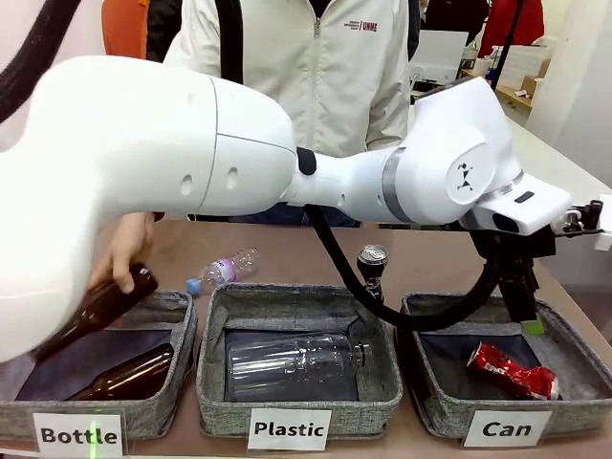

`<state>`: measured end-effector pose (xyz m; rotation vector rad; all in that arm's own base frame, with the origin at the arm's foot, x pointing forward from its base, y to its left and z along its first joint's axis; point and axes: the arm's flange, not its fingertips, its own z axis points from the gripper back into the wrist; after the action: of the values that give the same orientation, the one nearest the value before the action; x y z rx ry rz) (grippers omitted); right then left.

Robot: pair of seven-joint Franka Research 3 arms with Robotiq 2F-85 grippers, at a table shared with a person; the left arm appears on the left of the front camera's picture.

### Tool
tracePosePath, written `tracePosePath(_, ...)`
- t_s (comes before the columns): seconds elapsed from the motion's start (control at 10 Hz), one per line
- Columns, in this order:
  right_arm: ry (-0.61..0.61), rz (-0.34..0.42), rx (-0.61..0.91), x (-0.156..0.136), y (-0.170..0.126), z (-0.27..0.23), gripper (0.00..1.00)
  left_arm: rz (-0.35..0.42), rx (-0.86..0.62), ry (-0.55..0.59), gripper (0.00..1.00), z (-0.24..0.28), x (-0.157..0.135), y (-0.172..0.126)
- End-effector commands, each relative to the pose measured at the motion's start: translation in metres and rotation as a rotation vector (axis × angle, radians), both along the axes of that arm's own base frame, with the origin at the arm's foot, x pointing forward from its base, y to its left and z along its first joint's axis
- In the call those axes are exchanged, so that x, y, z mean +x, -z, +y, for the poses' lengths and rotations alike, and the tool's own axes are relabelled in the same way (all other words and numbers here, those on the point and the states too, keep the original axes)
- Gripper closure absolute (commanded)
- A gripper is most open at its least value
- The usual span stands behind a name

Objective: Sort the can waste into the basket.
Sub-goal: Pick up the can waste from the table and place it in the right Fabric basket.

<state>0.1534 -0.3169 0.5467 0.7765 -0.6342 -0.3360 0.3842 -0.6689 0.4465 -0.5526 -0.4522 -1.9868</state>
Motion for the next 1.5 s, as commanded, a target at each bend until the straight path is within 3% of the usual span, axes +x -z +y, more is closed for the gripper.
tracePosePath(0.0, 0.007, 0.000, 0.017, 0.002, -0.001, 0.003, 0.00, 0.051, 0.121, 0.001, 0.00, 0.039, -0.010, -0.018)
tracePosePath(0.3, 0.007, 0.000, 0.017, 0.002, -0.001, 0.003, 0.00, -0.008, 0.113, -0.005, 0.00, 0.108, -0.031, -0.028)
tracePosePath(1.0, 0.000, 0.000, 0.001, 0.000, 0.000, 0.000, 0.00, 0.005, 0.086, -0.018, 0.00, 0.141, -0.027, -0.037)
tracePosePath(1.3, -0.166, 0.035, -0.004, 0.025, 0.004, 0.056, 0.00, 0.053, 0.071, -0.047, 0.00, 0.188, -0.025, -0.055)
tracePosePath(1.4, -0.236, 0.051, -0.031, 0.042, 0.009, 0.089, 0.00, 0.027, 0.040, -0.111, 0.00, 0.218, -0.026, -0.064)
